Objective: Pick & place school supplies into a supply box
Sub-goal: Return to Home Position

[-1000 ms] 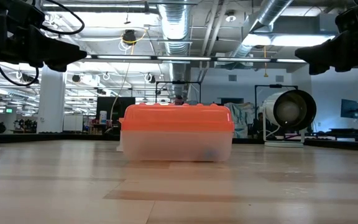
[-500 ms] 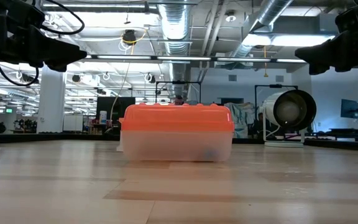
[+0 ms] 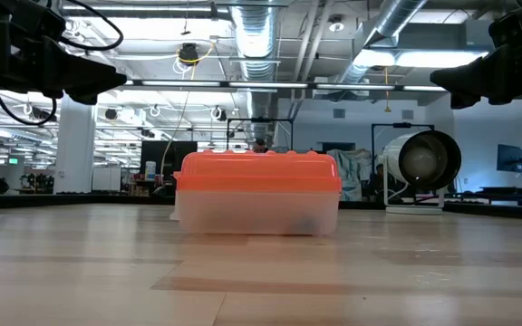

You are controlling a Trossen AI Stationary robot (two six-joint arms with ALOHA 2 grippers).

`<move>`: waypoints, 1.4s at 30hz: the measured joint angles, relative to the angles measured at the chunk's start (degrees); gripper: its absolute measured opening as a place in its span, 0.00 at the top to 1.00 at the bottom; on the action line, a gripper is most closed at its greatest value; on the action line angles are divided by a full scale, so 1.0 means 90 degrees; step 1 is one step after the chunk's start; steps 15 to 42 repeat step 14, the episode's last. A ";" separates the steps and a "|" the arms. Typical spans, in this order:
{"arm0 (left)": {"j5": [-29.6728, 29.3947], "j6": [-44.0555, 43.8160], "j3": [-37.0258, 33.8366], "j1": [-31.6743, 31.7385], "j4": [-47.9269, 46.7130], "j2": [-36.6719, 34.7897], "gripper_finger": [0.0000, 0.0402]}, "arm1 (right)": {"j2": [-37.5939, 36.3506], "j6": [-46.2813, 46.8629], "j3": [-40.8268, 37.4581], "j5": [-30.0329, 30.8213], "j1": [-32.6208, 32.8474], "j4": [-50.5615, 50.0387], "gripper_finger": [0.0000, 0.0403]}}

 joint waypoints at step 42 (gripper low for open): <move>0.0002 -0.0023 -0.0001 0.0000 -0.0001 0.0000 0.61 | -0.0001 0.0002 -0.0002 0.0000 -0.0002 0.0000 0.97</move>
